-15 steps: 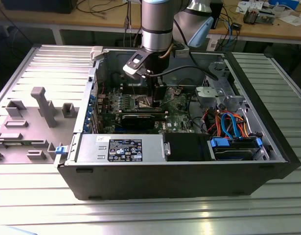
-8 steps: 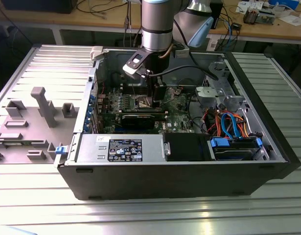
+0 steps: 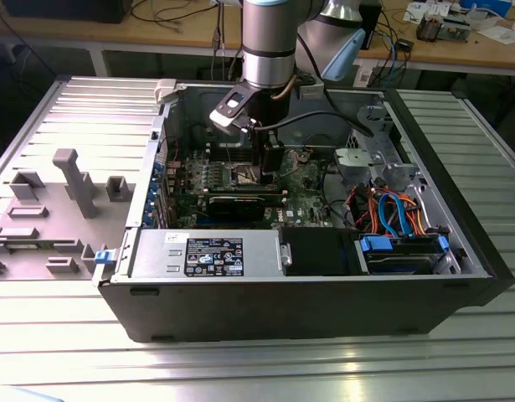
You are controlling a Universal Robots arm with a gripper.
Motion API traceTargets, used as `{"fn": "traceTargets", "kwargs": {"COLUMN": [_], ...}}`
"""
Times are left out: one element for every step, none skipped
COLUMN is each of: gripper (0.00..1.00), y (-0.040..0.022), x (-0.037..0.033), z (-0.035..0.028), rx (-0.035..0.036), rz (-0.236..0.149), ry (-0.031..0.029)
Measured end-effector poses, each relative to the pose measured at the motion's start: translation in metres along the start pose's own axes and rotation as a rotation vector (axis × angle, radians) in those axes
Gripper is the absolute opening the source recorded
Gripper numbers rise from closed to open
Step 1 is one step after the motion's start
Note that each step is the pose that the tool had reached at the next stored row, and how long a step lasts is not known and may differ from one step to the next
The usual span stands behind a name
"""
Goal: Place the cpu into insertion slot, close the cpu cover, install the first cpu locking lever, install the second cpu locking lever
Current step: 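Place the cpu into insertion slot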
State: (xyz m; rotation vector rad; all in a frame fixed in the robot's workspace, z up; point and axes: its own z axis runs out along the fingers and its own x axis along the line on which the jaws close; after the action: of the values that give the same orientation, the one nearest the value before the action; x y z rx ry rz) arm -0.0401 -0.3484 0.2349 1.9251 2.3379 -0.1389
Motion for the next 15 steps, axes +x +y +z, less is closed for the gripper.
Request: {"fn": "traceTargets", "kwargs": {"gripper": [0.55, 0.55, 0.55, 0.55, 0.55, 0.55, 0.55, 0.55, 0.55, 0.55, 0.55, 0.55, 0.55, 0.55, 0.55], "y": [0.0, 0.0, 0.0, 0.0, 0.0, 0.0, 0.0, 0.0, 0.0, 0.0, 0.0, 0.0, 0.0, 0.0, 0.0], "x": [0.0, 0.0, 0.0, 0.0, 0.0, 0.0, 0.0, 0.0, 0.0, 0.0, 0.0, 0.0, 0.0, 0.0, 0.0], "z": [0.0, 0.0, 0.0, 0.0001, 0.0001, 0.0001, 0.0001, 0.0001, 0.0001, 0.0001, 0.0001, 0.0002, 0.0002, 0.0002, 0.0002], "rx": [0.0004, 0.0008, 0.0011, 0.0013, 0.0015, 0.0017, 0.002, 0.0024, 0.0026, 0.0028, 0.0031, 0.0032, 0.0035, 0.0037, 0.004], "rz": [0.001, 0.003, 0.004, 0.004, 0.005, 0.006, 0.007, 0.008, 0.009, 0.01, 0.011, 0.011, 0.012, 0.013, 0.014], "ry": [-0.0012, -0.0021, -0.0028, -0.0033, -0.004, -0.0045, -0.0053, -0.0062, -0.0067, -0.0072, -0.0077, -0.0083, -0.0089, -0.0095, -0.0103]}}
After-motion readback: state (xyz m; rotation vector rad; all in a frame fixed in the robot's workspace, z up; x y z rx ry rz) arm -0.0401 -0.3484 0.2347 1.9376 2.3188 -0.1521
